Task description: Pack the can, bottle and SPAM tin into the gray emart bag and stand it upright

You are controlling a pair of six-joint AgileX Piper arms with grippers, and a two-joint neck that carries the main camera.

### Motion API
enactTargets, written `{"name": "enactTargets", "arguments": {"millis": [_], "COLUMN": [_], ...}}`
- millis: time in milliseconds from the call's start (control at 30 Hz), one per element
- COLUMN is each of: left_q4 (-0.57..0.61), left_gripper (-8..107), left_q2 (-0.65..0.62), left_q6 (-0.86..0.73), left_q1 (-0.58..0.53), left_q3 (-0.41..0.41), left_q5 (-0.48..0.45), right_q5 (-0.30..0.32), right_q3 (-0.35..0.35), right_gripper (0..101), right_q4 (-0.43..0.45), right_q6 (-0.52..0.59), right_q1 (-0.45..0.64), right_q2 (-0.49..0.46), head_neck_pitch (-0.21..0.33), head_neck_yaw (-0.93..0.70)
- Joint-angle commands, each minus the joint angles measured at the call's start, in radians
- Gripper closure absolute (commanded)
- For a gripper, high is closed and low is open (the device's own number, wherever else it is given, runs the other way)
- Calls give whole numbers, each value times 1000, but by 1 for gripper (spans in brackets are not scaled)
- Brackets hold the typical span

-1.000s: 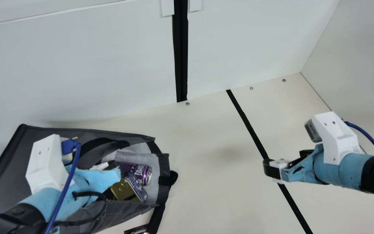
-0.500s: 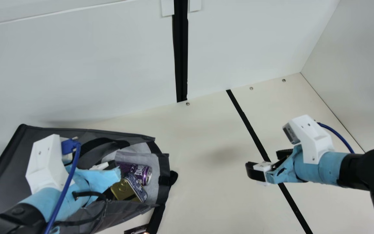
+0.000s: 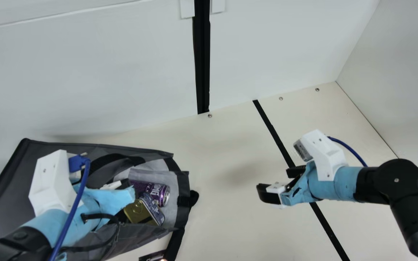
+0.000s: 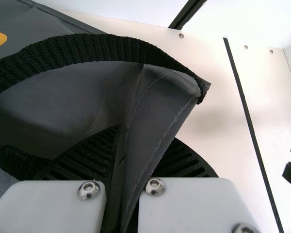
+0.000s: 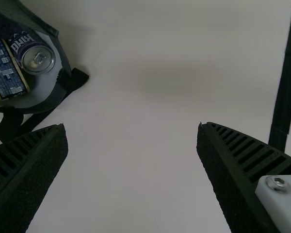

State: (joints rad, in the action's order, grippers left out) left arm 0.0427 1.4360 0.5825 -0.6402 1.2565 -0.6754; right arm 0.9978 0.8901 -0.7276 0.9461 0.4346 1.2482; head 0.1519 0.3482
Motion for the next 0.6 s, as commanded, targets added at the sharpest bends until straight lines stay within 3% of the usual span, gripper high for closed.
{"name": "enactTargets", "arguments": {"millis": [0, 567], "left_q4": [0, 0], "left_gripper": [107, 107], "left_q2": [0, 0], "left_q6": [0, 0], "left_q1": [0, 0], "left_q3": [0, 0], "left_q5": [0, 0], "right_q5": [-7, -89], "right_q3": [-5, -20], "right_gripper": [6, 6], "right_q4": [-12, -121], "right_q6": [15, 132], "right_q1": [-14, -137], "right_q2": [12, 145], "head_neck_pitch": [23, 23], "head_neck_yaw": [1, 1]}}
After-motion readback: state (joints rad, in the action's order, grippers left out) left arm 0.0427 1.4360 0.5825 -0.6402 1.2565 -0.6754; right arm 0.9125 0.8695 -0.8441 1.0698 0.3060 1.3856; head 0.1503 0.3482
